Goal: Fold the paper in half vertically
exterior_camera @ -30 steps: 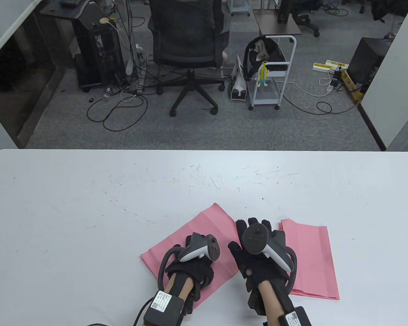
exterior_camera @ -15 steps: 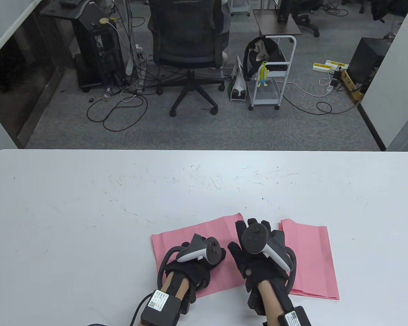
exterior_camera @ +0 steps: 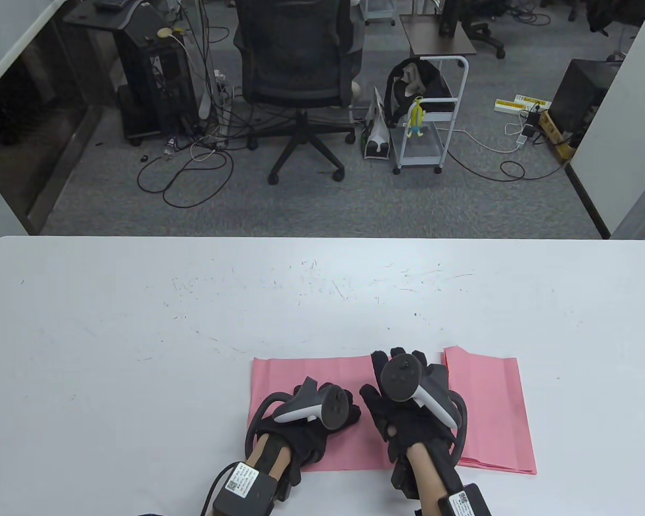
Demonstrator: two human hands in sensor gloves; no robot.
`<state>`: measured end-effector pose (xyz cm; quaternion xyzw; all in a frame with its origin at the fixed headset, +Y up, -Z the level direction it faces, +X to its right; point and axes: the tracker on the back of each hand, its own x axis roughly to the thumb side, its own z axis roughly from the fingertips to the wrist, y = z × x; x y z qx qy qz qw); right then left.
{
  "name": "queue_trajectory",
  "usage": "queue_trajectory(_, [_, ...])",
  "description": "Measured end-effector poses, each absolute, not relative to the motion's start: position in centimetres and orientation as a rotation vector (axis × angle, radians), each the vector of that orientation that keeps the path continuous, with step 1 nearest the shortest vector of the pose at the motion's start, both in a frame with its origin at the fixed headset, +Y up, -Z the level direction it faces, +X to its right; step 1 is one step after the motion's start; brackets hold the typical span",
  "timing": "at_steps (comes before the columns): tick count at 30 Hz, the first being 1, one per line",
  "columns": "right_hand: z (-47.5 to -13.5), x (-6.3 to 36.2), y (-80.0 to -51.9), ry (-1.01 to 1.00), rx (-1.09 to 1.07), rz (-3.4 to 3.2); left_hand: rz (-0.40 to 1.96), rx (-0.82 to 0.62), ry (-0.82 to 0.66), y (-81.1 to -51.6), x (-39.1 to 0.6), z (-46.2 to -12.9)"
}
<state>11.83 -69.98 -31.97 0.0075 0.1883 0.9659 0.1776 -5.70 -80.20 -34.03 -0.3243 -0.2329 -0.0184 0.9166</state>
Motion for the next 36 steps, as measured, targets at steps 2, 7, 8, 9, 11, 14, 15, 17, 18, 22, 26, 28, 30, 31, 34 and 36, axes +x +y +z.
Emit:
queue_trajectory(2, [-32.0, 11.8, -70.0, 0.536, 0.022, 2.733, -0.043, -0.67, -0.478, -80.1, -5.7, -34.0])
queue_trajectory(7, [-32.0, 11.8, -70.1, 0.543, 0.021, 2.731, 0.001, -0.601, -0.495, -79.1, -6.5, -33.8])
queue_trajectory(8, [-32.0, 11.8, -70.1, 0.545, 0.02, 2.73, 0.03, -0.577, -0.495, -78.7, -6.8, -33.8])
queue_trajectory(9, [-32.0, 11.8, -70.1, 0.548, 0.02, 2.73, 0.061, -0.546, -0.488, -78.1, -7.5, -33.8])
queue_trajectory(11, [-32.0, 11.7, -70.2, 0.553, 0.02, 2.732, 0.1, -0.48, -0.451, -76.9, -8.8, -33.9])
queue_trajectory(14, [-32.1, 11.7, -70.3, 0.556, 0.023, 2.736, 0.063, -0.398, -0.36, -75.2, -11.1, -33.8])
queue_trajectory(15, [-32.1, 11.7, -70.3, 0.554, 0.022, 2.736, 0.053, -0.387, -0.33, -74.9, -12.0, -33.7])
queue_trajectory(17, [-32.1, 11.7, -70.3, 0.552, 0.021, 2.738, 0.061, -0.391, -0.287, -74.7, -13.2, -33.6])
queue_trajectory(18, [-32.1, 11.7, -70.3, 0.55, 0.019, 2.739, 0.071, -0.402, -0.261, -74.8, -13.9, -33.4])
queue_trajectory(22, [-32.2, 11.6, -70.5, 0.557, 0.013, 2.748, 0.002, -0.471, -0.198, -76.6, -15.1, -32.7])
queue_trajectory(26, [-32.3, 11.6, -70.9, 0.571, 0.001, 2.756, -0.037, -0.545, -0.175, -79.0, -15.6, -32.2])
queue_trajectory(28, [-32.4, 11.6, -71.0, 0.578, -0.007, 2.762, -0.049, -0.575, -0.163, -79.7, -15.8, -32.0])
queue_trajectory(30, [-32.5, 11.7, -71.2, 0.585, -0.015, 2.765, -0.045, -0.599, -0.167, -80.2, -16.1, -31.9])
queue_trajectory(31, [-32.5, 11.7, -71.4, 0.592, -0.017, 2.767, -0.01, -0.609, -0.174, -80.5, -16.2, -31.9])
queue_trajectory(34, [-32.7, 11.8, -71.6, 0.601, -0.019, 2.761, 0.044, -0.628, -0.169, -80.8, -16.4, -31.9])
queue_trajectory(36, [-32.8, 12.0, -71.7, 0.597, -0.02, 2.746, 0.03, -0.624, -0.173, -80.9, -16.2, -31.8])
